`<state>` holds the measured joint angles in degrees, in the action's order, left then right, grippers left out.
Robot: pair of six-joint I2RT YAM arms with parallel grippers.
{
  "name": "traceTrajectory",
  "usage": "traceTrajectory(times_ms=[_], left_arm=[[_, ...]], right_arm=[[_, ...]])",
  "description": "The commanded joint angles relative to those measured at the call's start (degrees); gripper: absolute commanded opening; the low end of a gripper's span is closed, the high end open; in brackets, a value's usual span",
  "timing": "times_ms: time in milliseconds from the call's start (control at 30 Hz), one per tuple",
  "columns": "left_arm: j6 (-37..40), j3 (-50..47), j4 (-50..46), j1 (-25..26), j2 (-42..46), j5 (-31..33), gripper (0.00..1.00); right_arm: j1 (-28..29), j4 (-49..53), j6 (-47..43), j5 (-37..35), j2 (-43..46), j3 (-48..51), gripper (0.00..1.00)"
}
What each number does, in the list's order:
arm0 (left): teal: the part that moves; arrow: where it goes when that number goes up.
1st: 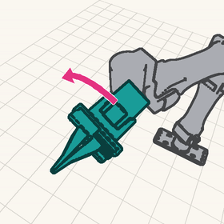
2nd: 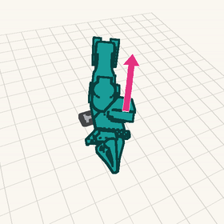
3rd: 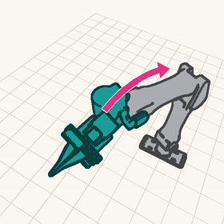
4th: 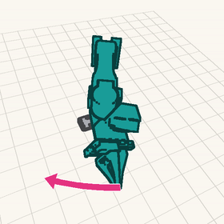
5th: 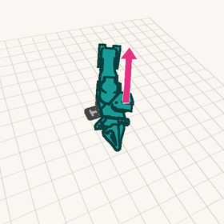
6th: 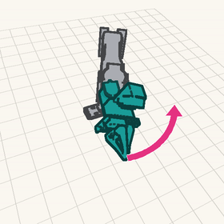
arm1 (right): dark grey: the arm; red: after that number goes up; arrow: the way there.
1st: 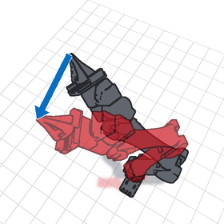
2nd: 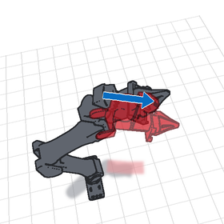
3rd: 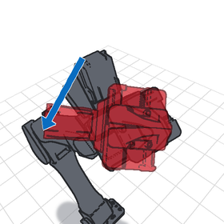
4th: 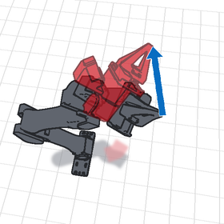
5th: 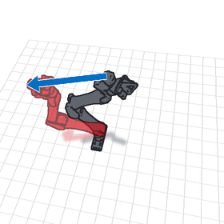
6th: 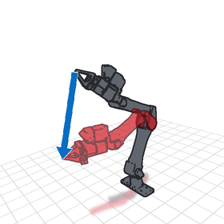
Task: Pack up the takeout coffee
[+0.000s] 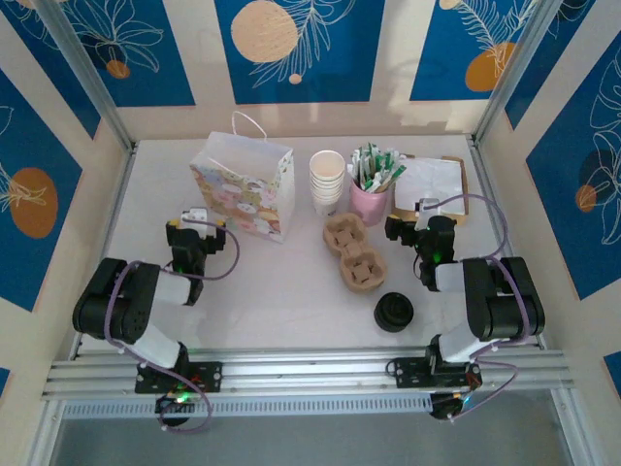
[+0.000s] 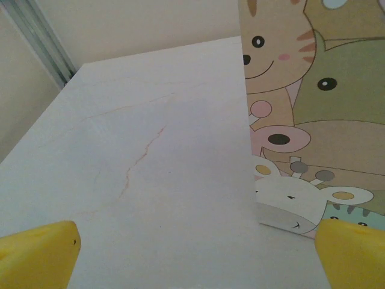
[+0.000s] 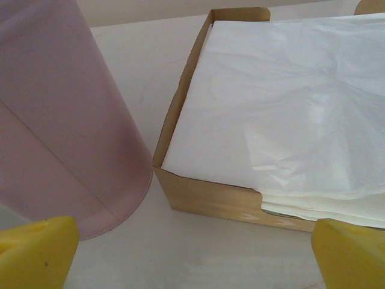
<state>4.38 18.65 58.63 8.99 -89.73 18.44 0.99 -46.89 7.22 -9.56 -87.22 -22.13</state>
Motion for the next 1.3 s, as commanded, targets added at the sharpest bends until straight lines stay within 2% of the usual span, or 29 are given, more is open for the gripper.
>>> traceTrajectory(times_ms=[0,967,1067,1167,1267], left_arm=[[-1.2,0.9,-0.1,-0.6,-0.2,-0.6,1.0],[-1.2,0.9,0.0,-0.6,-0.3,-0.6,1.0],[-0.3,-0.1,0.9,-0.6,1.1,-2.6,1.0],[-0.2,-0.4,-5.4,-0.4,8.1,-2.6,1.0],[-2.5,0.3,-15.7,-0.4,16.7,-1.2,1.0]], right_arm=[[-0.2,-0.2,-1.1,0.9,0.0,-1.3,0.99],[-0.2,-0.6,-1.1,0.8,0.1,-1.1,0.99],[0.8,3.5,-1.4,-1.5,3.2,-2.0,0.99],[2.5,10.9,-1.3,-4.8,9.9,-2.4,0.99],[2.7,23.4,3.1,-10.0,16.4,-4.1,0.99]])
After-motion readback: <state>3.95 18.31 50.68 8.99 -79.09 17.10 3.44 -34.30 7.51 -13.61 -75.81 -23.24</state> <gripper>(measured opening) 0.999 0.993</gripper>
